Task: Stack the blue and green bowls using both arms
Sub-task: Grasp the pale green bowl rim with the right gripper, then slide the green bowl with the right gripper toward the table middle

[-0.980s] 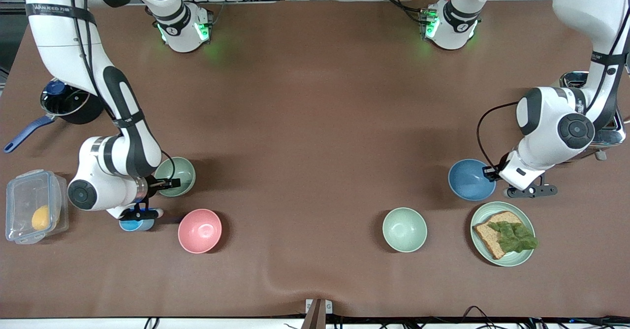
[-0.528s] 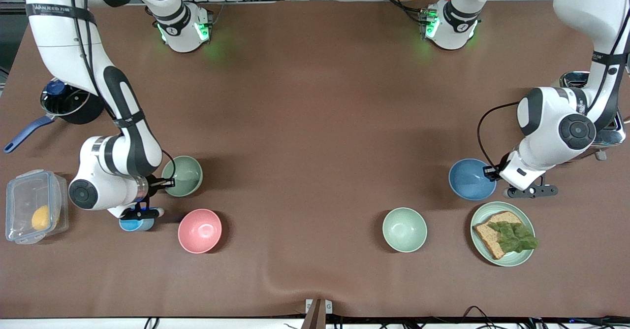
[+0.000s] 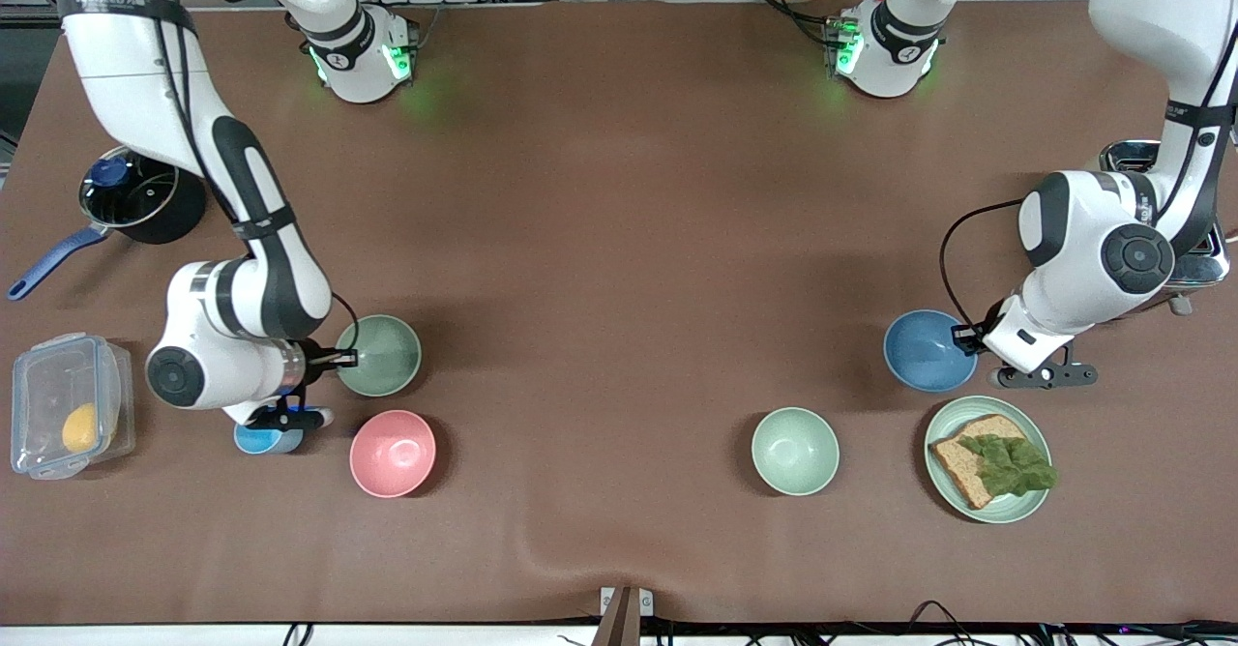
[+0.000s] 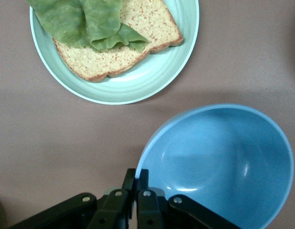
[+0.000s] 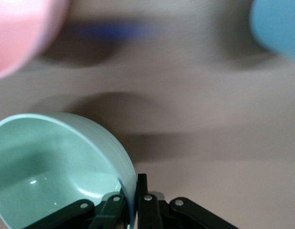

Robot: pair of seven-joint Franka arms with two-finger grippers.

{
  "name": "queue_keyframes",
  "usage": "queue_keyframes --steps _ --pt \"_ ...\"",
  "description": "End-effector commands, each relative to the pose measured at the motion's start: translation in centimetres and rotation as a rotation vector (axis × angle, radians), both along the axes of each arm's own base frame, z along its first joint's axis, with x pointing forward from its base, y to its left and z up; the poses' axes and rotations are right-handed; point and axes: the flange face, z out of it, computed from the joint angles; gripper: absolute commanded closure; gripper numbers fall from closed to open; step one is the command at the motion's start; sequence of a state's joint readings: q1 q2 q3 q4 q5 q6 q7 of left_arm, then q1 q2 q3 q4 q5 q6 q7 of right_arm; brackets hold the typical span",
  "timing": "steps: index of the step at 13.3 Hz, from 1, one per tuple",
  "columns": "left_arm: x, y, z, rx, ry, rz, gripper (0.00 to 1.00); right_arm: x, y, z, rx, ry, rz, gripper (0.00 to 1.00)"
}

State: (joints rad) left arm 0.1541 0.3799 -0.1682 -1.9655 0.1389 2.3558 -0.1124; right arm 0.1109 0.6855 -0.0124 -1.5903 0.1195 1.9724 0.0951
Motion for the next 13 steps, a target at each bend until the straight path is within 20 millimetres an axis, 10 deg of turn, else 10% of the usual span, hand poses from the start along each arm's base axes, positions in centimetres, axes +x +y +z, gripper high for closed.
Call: queue_keyframes --steps 1,6,13 --pt "-0.1 0.2 0.7 0.023 0.0 -0.026 1.0 0.1 3.2 2.1 -0.004 0.014 -0.08 1.0" --pt "-0.1 0.2 0.7 0.023 -0.002 -0.023 1.0 0.4 9.3 4.8 0.112 0.048 -0.25 1.0" --pt "-0.1 0.0 0.8 0.022 -0.003 -0.024 1.0 -3.8 27.9 4.7 0.155 0.015 -0.432 1.0"
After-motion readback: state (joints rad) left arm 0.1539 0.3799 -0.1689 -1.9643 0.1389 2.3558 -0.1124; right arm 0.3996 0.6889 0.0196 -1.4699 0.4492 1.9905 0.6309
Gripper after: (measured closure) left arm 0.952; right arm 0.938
